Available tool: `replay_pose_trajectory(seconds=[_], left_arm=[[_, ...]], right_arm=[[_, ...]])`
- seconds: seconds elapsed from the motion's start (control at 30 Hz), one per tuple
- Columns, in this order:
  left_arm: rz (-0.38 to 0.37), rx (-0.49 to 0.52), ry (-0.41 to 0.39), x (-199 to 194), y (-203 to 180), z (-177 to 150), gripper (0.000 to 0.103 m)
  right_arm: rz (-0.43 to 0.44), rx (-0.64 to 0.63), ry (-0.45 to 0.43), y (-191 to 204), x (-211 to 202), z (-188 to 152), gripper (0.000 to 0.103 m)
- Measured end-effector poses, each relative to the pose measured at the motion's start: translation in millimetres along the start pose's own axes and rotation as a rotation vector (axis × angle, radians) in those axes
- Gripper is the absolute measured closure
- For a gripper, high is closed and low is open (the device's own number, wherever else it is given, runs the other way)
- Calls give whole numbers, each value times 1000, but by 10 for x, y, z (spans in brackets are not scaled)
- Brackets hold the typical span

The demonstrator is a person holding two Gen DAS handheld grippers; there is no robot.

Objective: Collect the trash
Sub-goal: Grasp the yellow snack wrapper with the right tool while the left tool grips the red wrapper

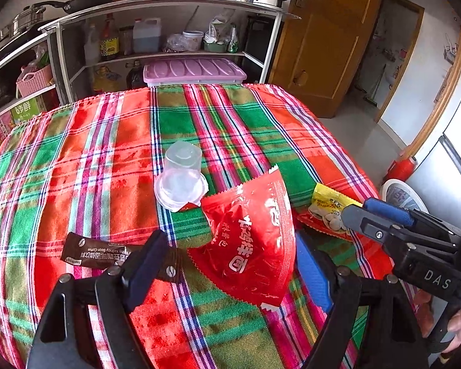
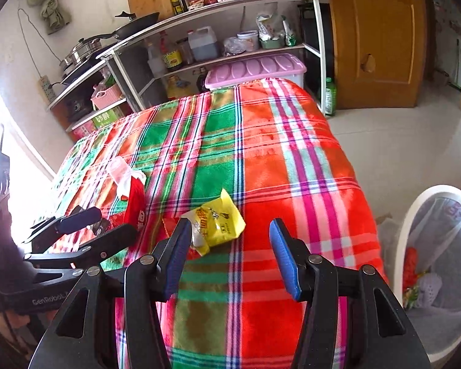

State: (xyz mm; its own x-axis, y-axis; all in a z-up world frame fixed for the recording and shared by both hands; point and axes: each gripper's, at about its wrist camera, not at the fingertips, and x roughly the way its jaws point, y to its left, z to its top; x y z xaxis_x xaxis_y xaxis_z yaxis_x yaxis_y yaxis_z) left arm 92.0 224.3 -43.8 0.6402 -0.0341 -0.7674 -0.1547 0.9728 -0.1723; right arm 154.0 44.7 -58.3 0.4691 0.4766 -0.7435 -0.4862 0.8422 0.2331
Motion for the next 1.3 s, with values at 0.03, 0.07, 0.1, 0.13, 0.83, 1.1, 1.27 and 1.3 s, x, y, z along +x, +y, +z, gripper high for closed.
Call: replay_pose_trajectory(seconds=[0.03, 0.07, 0.1, 0.13, 0.83, 1.1, 1.27, 1.3], left_arm=[[-2, -7, 3, 9, 18, 0, 19], [-3, -11, 5, 13, 29, -6, 19], [-7, -12, 4, 9, 39, -12, 19], [-10, -14, 3, 10, 44, -16, 19], [-39, -20, 15, 63, 81, -24, 43], [-33, -14, 5, 47, 72, -30, 56], [-32, -11, 0, 35, 60, -32, 64], [-28, -7, -1, 35, 54, -34, 70]], right_arm=[[0, -2, 4, 15, 24, 2, 49], [-2, -8, 7, 44, 50, 6, 49], [-5, -13, 9, 61, 78, 18, 49], [-6, -16, 11, 71, 105, 31, 49], [-25, -64, 22, 142, 269, -7, 73], [-24, -63, 16, 158, 255, -42, 78], [-20, -59, 14, 142, 241, -45, 80], [-23, -61, 12, 147, 236, -48, 80]])
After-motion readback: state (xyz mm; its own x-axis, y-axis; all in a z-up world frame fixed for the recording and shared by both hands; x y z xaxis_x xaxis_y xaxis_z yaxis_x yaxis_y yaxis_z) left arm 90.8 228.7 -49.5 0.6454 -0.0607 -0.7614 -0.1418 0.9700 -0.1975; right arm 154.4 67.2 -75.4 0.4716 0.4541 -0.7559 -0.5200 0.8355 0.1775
